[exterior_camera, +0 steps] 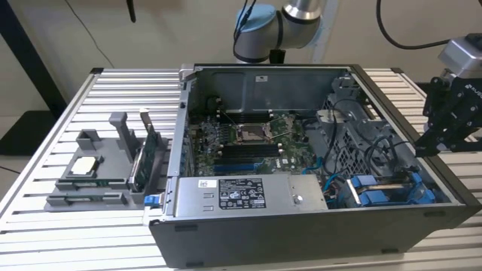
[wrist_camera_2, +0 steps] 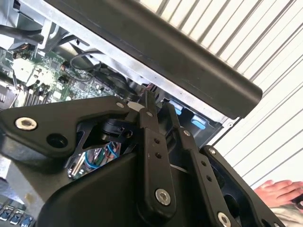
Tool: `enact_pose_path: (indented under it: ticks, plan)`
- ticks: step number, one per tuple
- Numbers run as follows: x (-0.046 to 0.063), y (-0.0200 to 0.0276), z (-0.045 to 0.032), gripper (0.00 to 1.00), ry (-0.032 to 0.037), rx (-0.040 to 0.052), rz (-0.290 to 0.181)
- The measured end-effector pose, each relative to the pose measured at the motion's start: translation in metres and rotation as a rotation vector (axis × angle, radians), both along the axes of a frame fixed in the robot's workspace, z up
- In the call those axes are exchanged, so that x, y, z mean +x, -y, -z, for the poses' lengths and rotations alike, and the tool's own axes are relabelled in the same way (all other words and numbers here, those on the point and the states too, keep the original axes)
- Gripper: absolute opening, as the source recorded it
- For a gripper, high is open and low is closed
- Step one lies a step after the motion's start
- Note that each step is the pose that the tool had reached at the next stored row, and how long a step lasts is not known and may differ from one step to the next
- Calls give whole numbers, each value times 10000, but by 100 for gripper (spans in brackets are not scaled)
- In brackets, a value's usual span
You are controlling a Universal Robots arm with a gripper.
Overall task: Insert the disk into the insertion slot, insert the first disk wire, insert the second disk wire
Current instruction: 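Insert the second disk wire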
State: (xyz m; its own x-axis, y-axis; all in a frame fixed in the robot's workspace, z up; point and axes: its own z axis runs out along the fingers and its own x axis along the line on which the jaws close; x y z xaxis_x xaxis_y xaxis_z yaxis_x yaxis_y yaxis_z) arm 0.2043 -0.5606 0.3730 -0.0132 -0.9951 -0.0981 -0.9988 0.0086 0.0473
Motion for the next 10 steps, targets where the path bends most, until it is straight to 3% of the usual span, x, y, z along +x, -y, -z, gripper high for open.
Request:
enact_pose_path:
  ticks: [10]
  plan:
    - [-33, 9, 2, 26, 18, 1, 5]
